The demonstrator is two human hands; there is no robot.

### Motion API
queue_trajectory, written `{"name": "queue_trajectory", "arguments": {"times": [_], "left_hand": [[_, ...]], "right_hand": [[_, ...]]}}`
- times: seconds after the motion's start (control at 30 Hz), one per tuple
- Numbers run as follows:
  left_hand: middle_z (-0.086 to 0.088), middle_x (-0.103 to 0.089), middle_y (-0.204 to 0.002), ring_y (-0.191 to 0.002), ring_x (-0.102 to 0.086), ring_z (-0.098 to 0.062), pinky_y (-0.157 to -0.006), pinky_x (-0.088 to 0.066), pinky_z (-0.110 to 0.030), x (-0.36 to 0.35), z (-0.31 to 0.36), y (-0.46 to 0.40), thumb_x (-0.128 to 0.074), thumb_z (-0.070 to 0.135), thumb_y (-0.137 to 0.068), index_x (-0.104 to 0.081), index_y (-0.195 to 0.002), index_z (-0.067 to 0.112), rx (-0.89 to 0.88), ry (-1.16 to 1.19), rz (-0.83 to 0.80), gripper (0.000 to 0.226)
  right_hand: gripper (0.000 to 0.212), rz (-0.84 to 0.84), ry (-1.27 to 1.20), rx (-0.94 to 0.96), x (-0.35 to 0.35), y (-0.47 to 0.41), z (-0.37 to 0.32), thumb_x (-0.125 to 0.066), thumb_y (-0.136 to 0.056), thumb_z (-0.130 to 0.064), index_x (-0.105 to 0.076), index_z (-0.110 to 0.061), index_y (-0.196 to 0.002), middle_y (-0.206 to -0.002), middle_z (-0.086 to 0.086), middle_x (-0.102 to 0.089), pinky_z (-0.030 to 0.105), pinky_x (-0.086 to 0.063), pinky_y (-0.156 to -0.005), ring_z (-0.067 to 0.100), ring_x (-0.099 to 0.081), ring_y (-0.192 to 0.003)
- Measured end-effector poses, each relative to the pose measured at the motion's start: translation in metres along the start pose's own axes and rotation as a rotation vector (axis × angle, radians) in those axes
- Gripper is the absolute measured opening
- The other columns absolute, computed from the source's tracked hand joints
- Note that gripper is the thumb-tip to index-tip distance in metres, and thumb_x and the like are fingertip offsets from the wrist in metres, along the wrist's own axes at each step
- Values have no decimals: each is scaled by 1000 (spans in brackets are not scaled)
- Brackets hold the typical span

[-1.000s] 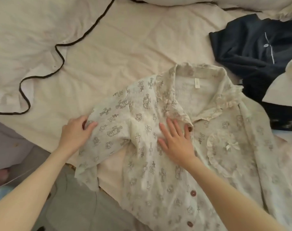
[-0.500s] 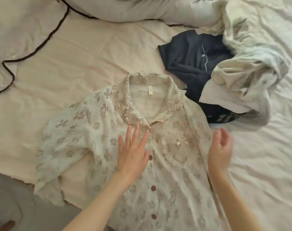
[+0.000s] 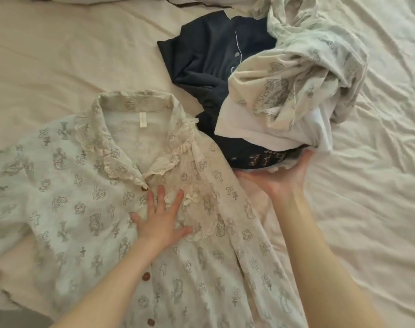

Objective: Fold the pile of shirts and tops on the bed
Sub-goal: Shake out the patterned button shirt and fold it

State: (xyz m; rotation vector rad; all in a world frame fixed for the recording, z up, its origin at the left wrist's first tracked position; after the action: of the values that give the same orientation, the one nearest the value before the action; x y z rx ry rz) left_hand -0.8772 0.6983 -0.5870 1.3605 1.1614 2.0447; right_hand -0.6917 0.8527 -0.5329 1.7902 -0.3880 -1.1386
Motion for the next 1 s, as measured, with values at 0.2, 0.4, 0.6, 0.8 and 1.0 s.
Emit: {"name": "queue_trajectory", "arguments": {"times": [0.2,0.4,0.6,0.8,1.0], "left_hand": [[-2,40,-145,-138,30,-30,-103,-7,-72,0,0,1,-45,74,-78,31,-134,43,23,-11,-17,98],[-1,46,-135,-137,32,-29,-103,-7,-72,-3,-1,-3,-45,75,-77,34,-126,47,25,-1,-60,98],[-1,45,-137,-137,32,-28,-103,-5,-72,-2,-2,-4,-46,74,-76,29,-133,47,15,5,-57,98],[-3,35,-149,-139,29,-30,-103,-6,-72,0,-3,-3,-48,73,-77,22,-140,46,4,1,-43,98],[-5,28,-153,-140,27,-28,-107,-3,-67,12,0,16,-40,54,-93,16,-144,43,-33,23,67,76]], "right_hand": [[101,-48,-111,50,-81,-38,-16,-63,-70,-65,-13,-31,-150,-156,14,-13,72,-21,-101,47,-10,-140],[70,-445,-134,112,-226,-27,-31,-39,-92,-61,-16,-30,-150,-158,12,-6,68,-23,-105,39,-6,-144],[60,-435,113,90,-195,-18,-2,-35,-97,-51,-24,-22,-149,-154,15,-24,59,-33,-105,35,-26,-140],[56,-281,333,96,-108,-8,13,-31,-99,-50,-33,-18,-145,-147,13,-39,52,-32,-109,30,-37,-136],[46,-34,1002,283,-20,22,8,-37,-99,-45,-48,-15,-132,-126,1,-57,36,-44,-98,20,-52,-122]]}}
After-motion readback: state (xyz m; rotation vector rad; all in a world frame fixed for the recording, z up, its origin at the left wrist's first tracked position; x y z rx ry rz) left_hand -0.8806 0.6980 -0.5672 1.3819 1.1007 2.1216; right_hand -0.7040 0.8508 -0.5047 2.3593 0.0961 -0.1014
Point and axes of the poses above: each hand's wrist, its own y-axis away from the middle knuckle, its own x-axis out of the back of the hand, z = x × y, the point moved 10 cm from there along -y, towards the middle knuckle
